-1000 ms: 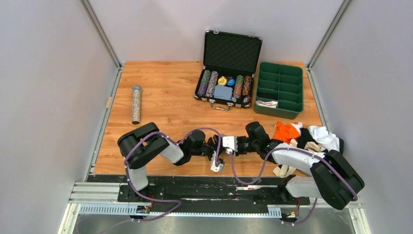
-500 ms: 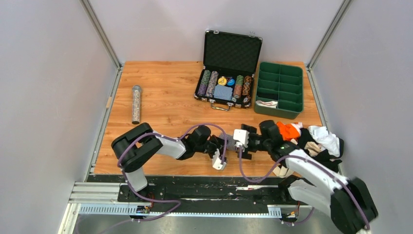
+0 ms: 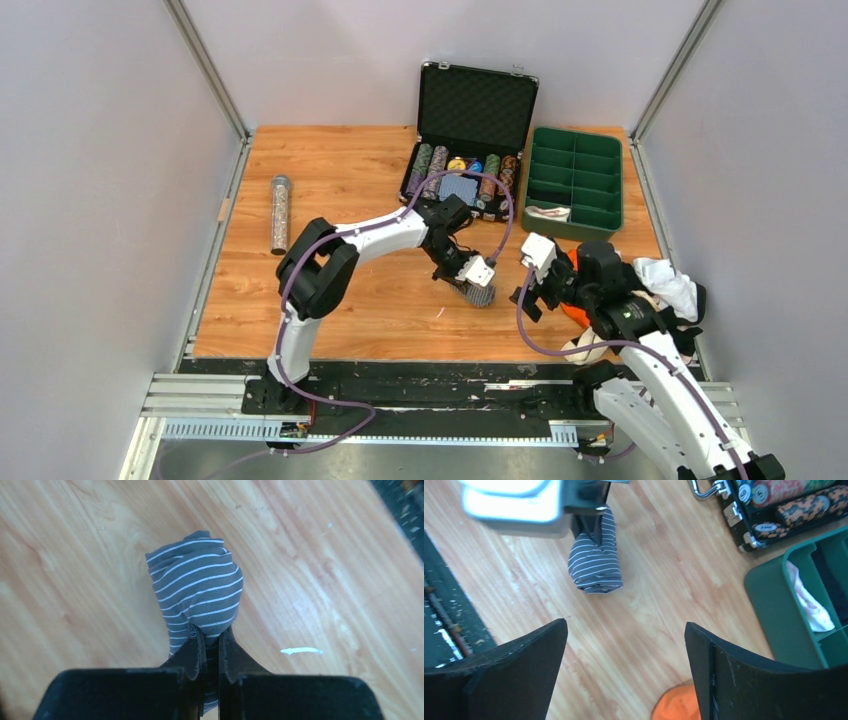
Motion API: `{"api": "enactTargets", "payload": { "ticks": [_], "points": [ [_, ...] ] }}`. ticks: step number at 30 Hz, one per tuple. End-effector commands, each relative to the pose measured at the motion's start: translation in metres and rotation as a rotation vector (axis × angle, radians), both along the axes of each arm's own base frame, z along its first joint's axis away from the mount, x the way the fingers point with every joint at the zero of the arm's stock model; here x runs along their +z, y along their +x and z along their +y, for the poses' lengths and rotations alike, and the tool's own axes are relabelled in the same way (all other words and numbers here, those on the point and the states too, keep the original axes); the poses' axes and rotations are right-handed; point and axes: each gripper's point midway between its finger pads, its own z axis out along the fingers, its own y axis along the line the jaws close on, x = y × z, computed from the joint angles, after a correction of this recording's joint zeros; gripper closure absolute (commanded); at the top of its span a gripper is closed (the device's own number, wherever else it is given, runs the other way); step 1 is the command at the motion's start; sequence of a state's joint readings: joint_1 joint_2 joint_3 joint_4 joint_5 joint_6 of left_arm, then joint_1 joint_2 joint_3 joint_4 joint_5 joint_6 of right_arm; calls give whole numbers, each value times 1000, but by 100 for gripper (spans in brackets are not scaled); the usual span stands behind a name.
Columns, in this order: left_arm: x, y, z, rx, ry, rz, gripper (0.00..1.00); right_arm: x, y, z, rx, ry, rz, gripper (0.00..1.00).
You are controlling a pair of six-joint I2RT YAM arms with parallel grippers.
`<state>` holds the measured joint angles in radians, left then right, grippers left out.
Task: Roll the underwear
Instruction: Roll the underwear to the center of the board.
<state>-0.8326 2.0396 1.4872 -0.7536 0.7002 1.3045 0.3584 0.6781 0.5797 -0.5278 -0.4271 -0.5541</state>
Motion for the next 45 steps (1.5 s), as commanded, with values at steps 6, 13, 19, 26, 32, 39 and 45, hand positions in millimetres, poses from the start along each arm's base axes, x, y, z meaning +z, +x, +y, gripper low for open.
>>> {"api": "enactTargets", "payload": {
  "ticks": [6,13,19,26,32,39,45],
  "points": [
    [-50,-78,49,227,401,594,100,7,-30,-7,104,-67,-11,38],
    [-67,-68,46,346,424,643,100,-27,-38,10,411,-197,-245,43],
    [-75,-66,44,383,424,646,100,-46,-23,49,583,-216,-332,39],
    [-80,-67,47,402,434,648,100,-50,-41,101,777,-127,-366,37],
    [-80,-68,49,419,438,678,100,-58,-42,109,819,-116,-370,40],
    [-74,-69,49,439,442,770,100,-99,-26,95,783,-269,-375,51],
    [-68,-66,46,452,428,860,100,-118,-3,87,691,-368,-407,47]
  ]
}}
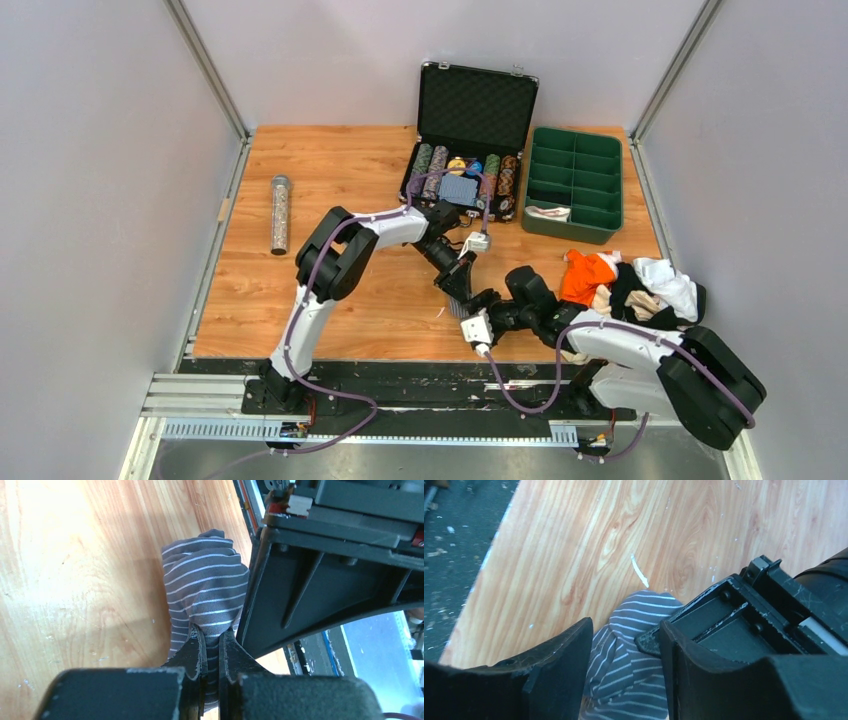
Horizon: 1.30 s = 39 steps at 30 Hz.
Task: Roll the underwear
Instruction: Roll the underwear to the center of the board, then pick up the underwear from the center of the board.
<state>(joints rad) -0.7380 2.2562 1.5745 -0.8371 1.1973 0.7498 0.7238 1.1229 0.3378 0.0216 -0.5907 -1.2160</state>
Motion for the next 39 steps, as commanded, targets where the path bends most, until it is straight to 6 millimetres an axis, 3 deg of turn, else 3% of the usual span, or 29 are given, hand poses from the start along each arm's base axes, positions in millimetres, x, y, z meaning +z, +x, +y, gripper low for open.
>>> {"api": "enactTargets", "payload": {
  "ticks": [1,5,11,22,30,39],
  "points": [
    [-66,-25,49,-26,332,85,100,-20,40,-21,-178,-96,-130,47],
    [-62,-32,50,-43,316,179,100,-25,63,-30,-285,-149,-167,48],
    [-60,-33,55,-49,326,223,100,-19,60,-36,-329,-138,-143,44],
    [-61,-27,58,-31,330,211,100,-33,25,-69,-387,-233,11,41],
    [-57,-26,54,-27,319,228,100,-47,28,-65,-357,-283,36,44],
    [-19,-33,48,-73,213,347,100,-72,-5,-63,-257,-362,269,49]
  ]
}}
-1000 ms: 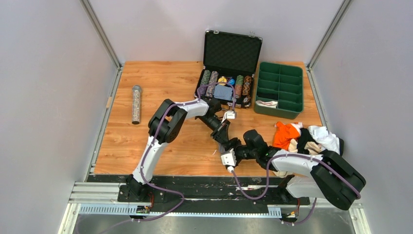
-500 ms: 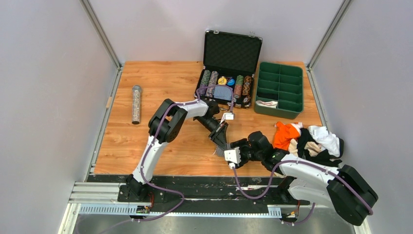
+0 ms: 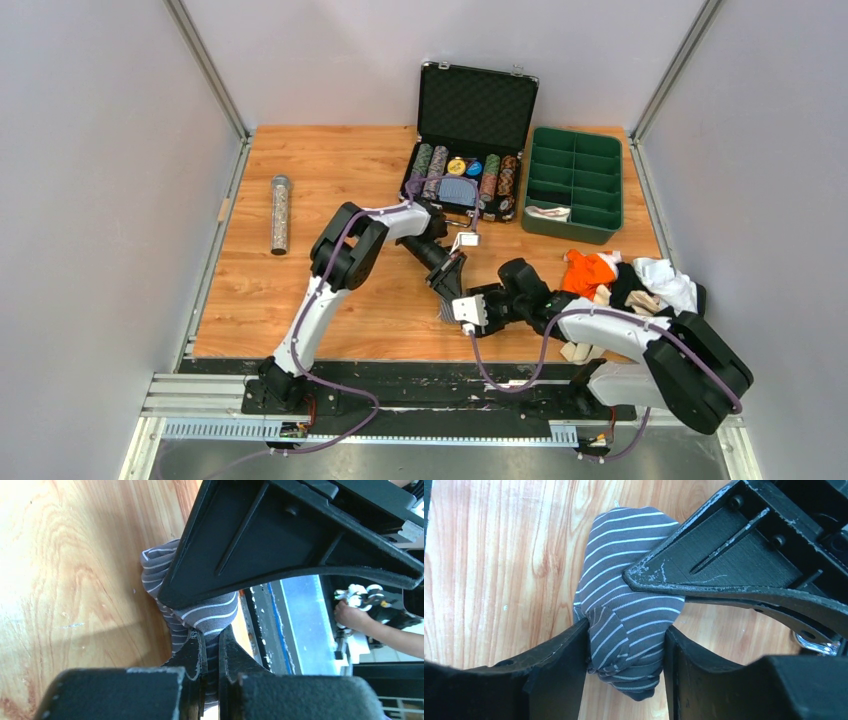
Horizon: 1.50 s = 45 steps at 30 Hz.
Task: Roll the underwear
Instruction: Pick up the underwear from the center of the board.
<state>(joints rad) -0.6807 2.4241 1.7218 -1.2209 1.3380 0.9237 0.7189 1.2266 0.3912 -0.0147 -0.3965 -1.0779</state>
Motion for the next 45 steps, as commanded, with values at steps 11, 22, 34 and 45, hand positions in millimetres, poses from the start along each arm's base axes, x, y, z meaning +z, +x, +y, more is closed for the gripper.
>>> {"api": "enactTargets", "payload": {
  "ticks": [11,22,34,45],
  "points": [
    [1,-27,24,-62,45,141,84,-55,-55,-33,79,-266,440,99],
    [57,66,43,250,176,-151,0,54,-17,-7,-121,-43,364,100],
    [139,130,83,635,222,-389,0,160,72,-99,-538,109,195,100],
    [164,124,107,658,256,-560,0,200,205,-298,-813,-137,-209,100]
  ]
}}
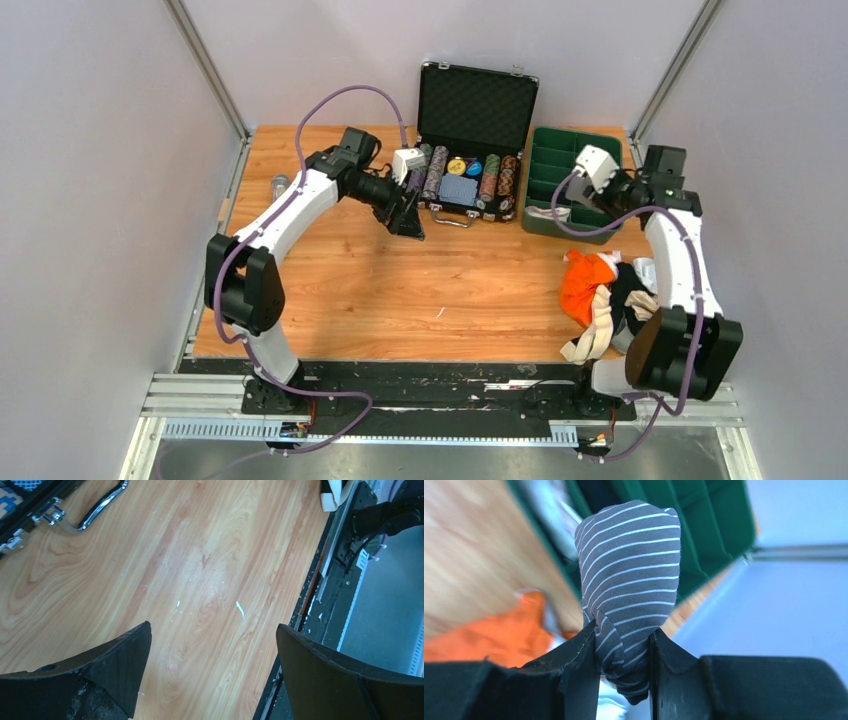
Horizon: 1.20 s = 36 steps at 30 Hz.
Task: Roll the underwear
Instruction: Pick up the underwear from the center of the board, then place the underwear in the storage box.
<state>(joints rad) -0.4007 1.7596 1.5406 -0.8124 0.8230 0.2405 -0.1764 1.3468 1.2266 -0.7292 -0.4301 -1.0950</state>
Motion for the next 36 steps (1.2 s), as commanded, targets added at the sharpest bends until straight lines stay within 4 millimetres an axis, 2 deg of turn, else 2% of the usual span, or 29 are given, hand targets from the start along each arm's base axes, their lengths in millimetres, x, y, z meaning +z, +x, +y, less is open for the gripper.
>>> {"api": "enactTargets", "payload": {
  "ticks": [1,4,9,14,21,27,32,36],
  "points": [
    [23,-3,11,12,29,-94,0,13,40,-59,62,-276,-117,100],
    [22,-6,13,27,42,-78,0,-1,57,-78,80,-376,-85,100],
    [22,-13,18,29,44,-92,0,-19,68,-84,138,-417,-49,100],
    [17,-19,24,29,69,-101,0,-39,60,-83,211,-444,18,100],
    [13,-19,29,47,79,-107,0,-49,46,-74,284,-438,47,100],
    [11,-18,28,57,69,-91,0,-69,30,-73,348,-478,94,100],
    [9,-16,29,63,76,-92,0,-91,29,-71,390,-491,146,100],
    [8,-16,31,68,85,-94,0,-100,31,-66,442,-483,163,100]
  ]
}}
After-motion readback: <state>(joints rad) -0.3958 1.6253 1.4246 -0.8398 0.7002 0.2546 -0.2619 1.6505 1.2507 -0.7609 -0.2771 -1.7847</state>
